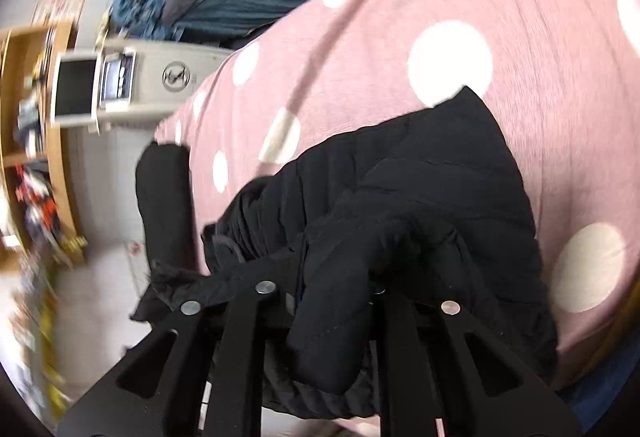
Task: Fold large clothes
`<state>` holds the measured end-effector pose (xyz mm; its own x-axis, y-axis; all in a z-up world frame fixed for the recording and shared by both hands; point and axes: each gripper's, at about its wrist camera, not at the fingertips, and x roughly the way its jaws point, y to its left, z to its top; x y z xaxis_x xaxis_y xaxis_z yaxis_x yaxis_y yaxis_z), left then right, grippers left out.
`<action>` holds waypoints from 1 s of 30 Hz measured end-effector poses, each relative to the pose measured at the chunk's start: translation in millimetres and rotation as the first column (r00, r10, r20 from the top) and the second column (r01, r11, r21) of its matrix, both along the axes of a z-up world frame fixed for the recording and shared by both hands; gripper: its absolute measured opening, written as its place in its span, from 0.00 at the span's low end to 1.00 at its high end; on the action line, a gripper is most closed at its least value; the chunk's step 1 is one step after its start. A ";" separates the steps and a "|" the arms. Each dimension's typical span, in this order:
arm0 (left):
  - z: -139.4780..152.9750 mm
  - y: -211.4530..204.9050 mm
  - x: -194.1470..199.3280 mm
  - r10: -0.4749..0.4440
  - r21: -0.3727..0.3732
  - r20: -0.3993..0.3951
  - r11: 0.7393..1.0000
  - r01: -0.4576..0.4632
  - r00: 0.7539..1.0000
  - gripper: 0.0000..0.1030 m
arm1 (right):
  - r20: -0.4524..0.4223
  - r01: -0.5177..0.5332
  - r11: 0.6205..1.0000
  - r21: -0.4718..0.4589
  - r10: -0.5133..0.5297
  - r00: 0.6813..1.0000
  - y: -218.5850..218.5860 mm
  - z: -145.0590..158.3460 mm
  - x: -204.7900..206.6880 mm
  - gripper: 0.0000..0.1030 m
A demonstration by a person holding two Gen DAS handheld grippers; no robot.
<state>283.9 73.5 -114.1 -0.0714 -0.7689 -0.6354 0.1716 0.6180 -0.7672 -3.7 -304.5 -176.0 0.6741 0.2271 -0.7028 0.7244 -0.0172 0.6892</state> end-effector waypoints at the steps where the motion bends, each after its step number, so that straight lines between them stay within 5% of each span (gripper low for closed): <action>1: 0.5 3.0 1.5 0.015 -0.017 -0.005 1.000 -0.015 1.000 0.40 | 0.010 0.018 0.999 0.026 -0.018 1.000 -0.7 -4.9 -2.0 0.18; 6: 13.3 19.7 4.6 0.118 -0.017 0.046 0.993 -0.117 0.992 0.62 | 0.089 0.050 0.994 0.094 -0.058 0.994 0.8 -6.7 -12.3 0.44; 8: 30.4 37.3 2.1 0.212 -0.033 0.139 0.977 -0.210 0.967 0.88 | 0.112 0.057 0.997 0.061 -0.064 0.992 2.4 7.0 -19.5 0.61; 10: 40.8 49.2 -3.1 0.266 -0.040 0.209 0.964 -0.263 0.941 0.91 | 0.117 0.068 0.998 -0.007 -0.067 0.991 2.6 21.1 -31.5 0.73; 13: 36.2 45.4 -11.6 0.188 0.045 0.243 0.978 -0.205 0.952 0.91 | 0.089 0.053 0.993 -0.109 -0.043 0.995 4.1 38.4 -45.6 0.77; 16: 22.6 21.9 -32.5 0.035 0.169 0.287 0.982 -0.086 0.957 0.91 | -0.028 -0.052 0.960 -0.275 0.046 0.999 6.8 54.0 -48.2 0.77; 19: 4.0 2.6 -45.5 -0.060 0.233 0.299 0.972 -0.012 0.952 0.91 | -0.174 -0.215 0.894 -0.394 0.158 0.972 15.5 57.5 -36.6 0.77; 22: -23.6 -9.1 -51.7 -0.097 0.307 0.274 0.952 0.009 0.957 0.90 | -0.249 -0.352 0.843 -0.407 0.268 0.931 26.4 41.3 -22.0 0.77; 23: -32.3 -14.2 -51.9 -0.105 0.311 0.258 0.950 0.020 0.960 0.88 | -0.271 -0.393 0.828 -0.399 0.303 0.914 31.4 34.5 -14.0 0.76; 24: -37.7 -18.5 -52.2 -0.112 0.319 0.259 0.947 0.024 0.959 0.83 | -0.285 -0.412 0.818 -0.402 0.316 0.905 35.1 31.0 -13.3 0.63; 26: -43.7 -29.0 -50.2 -0.152 0.377 0.265 0.925 0.043 0.952 0.52 | -0.323 -0.441 0.800 -0.407 0.325 0.889 38.0 26.8 -6.9 0.28; 30: -48.7 -41.9 -39.9 -0.204 0.442 0.278 0.895 0.064 0.938 0.33 | -0.356 -0.374 0.813 -0.447 0.222 0.908 26.9 30.1 -8.2 0.15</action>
